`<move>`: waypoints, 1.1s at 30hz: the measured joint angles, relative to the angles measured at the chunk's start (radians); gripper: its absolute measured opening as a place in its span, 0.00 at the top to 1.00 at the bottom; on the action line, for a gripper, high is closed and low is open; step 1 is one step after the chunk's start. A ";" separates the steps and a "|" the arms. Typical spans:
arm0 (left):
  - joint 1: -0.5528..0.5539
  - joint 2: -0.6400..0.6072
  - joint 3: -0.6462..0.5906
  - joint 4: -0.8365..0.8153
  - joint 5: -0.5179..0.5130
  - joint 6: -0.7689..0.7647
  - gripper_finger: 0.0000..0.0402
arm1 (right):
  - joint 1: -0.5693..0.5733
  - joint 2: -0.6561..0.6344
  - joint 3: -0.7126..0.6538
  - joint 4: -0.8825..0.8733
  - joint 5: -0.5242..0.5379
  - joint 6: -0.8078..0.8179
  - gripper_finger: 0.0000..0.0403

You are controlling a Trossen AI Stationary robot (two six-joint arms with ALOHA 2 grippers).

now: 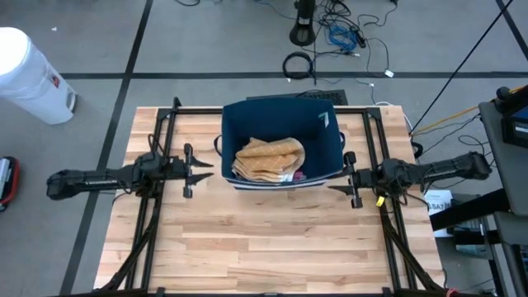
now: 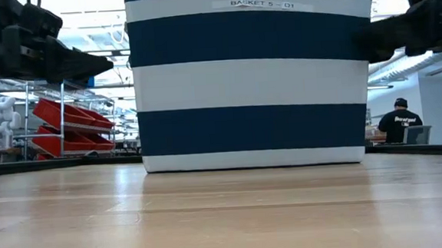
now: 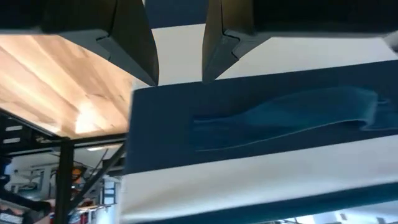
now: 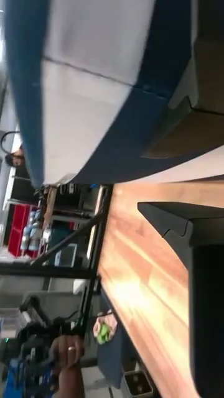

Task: Fold towel
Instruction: Return to Home Position

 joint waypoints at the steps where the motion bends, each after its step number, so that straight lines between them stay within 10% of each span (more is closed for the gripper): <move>1: 0.024 0.000 0.000 0.000 0.016 0.000 0.68 | -0.022 0.000 0.000 -0.007 -0.014 0.005 0.73; 33: 0.200 0.000 0.000 -0.071 -0.017 -0.105 0.68 | -0.144 0.001 0.001 -0.185 0.056 0.059 0.73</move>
